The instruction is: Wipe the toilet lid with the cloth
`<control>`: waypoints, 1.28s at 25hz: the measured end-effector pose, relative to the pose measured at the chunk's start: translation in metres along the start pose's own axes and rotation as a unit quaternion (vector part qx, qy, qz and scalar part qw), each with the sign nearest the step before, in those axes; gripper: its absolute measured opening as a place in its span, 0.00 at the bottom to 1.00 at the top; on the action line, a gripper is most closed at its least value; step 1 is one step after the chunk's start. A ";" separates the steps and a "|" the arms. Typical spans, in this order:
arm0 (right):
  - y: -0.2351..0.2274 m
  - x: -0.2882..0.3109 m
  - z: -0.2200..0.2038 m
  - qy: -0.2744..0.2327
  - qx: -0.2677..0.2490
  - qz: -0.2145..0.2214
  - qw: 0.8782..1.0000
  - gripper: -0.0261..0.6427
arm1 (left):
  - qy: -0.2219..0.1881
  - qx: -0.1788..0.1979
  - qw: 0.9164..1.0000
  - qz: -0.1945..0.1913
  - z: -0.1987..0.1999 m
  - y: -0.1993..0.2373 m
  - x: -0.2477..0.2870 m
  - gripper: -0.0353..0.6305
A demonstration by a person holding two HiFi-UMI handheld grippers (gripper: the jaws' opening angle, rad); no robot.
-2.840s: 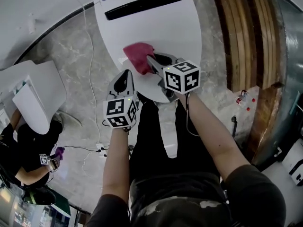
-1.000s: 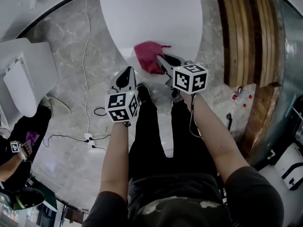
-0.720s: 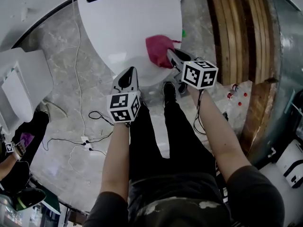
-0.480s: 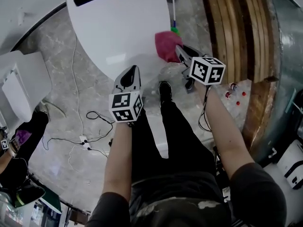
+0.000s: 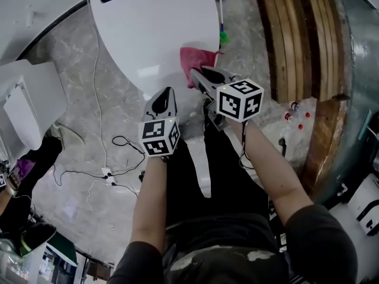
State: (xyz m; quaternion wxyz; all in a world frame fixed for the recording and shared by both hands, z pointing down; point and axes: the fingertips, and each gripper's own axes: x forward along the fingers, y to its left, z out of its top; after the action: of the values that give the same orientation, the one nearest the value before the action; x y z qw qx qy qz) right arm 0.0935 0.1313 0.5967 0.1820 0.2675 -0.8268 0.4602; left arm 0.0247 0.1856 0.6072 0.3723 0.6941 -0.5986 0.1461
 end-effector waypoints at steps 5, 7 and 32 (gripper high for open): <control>0.073 0.054 -0.036 0.027 -0.004 0.047 0.999 0.10 | -0.004 0.008 1.000 0.007 0.003 0.053 -0.023 0.06; 0.088 0.074 -0.053 0.036 -0.002 0.049 0.998 0.10 | -0.003 0.009 1.000 0.011 0.001 0.076 -0.032 0.06; -0.068 -0.025 -0.045 0.025 0.022 -0.110 0.993 0.10 | 0.003 0.024 0.999 -0.022 -0.006 0.013 -0.014 0.06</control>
State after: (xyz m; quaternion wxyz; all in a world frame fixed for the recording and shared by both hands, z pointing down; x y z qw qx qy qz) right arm 0.1572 0.1474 0.6512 0.2463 0.3494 -0.7773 0.4615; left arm 0.0104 0.1995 0.6066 0.3606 0.7150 -0.5788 0.1542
